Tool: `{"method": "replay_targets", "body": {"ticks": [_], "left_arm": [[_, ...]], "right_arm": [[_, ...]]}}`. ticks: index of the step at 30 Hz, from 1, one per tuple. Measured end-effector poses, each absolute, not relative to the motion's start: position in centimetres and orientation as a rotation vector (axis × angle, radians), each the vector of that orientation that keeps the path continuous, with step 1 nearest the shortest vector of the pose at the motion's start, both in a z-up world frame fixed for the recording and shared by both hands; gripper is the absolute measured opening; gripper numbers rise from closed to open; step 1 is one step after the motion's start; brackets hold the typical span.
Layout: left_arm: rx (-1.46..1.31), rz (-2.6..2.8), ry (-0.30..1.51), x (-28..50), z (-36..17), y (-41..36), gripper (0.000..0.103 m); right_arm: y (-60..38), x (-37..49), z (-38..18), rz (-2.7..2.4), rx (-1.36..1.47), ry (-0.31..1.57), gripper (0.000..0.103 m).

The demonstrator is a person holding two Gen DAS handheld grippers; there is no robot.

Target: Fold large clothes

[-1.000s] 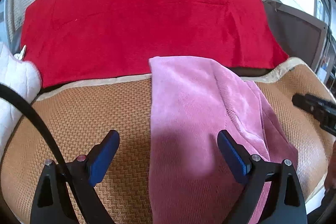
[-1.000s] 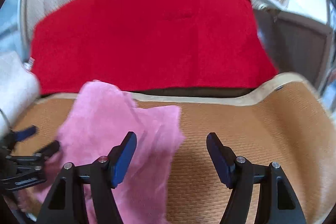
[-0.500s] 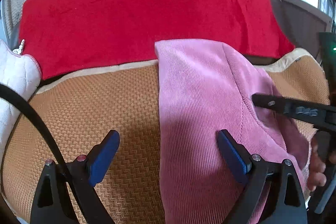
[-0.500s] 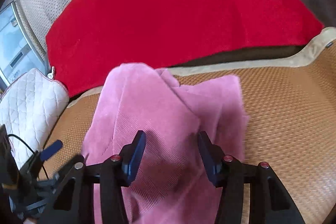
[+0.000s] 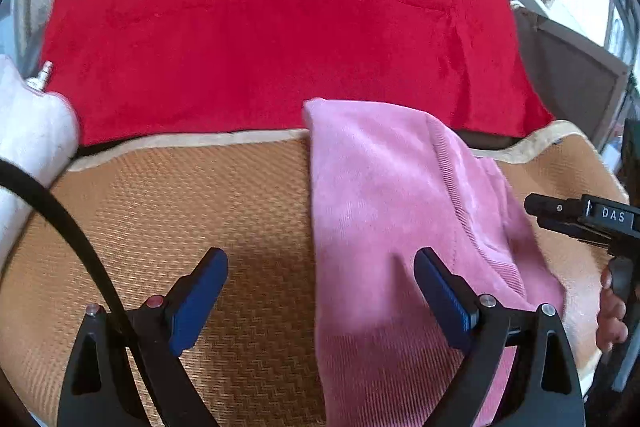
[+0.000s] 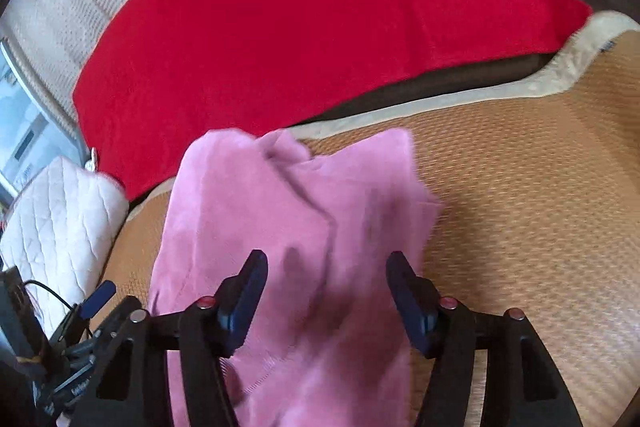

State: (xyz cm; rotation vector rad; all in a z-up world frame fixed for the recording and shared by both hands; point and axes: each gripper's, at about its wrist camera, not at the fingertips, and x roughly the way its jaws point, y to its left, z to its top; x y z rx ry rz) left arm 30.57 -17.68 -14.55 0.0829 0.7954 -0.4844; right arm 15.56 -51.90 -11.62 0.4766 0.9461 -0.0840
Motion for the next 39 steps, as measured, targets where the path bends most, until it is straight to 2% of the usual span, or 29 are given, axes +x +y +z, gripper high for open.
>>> {"method": "replay_targets", "body": {"ticks": [2,8,24,39], "left_arm": [[0.074,-0.539,0.82,30.7,-14.6,-17.6,0.094],[0.095,-0.603,0.834,30.6,-14.8,-17.8,0.094],[0.061,-0.51,0.799,31.5,-14.8,-17.7,0.094],[0.055,-0.511,0.799,31.6,-14.9,-17.6,0.094]], "right_arm": [[-53.3,14.9,-11.5,-0.076,0.524,0.949,0.071],[-56.9,13.9,-13.1,-0.046,0.654,0.979,0.071],[-51.3,13.5,-9.8,-0.204,0.204,0.905,0.071],[-50.1,13.6,-9.3,-0.238,0.136,0.866,0.071]]}}
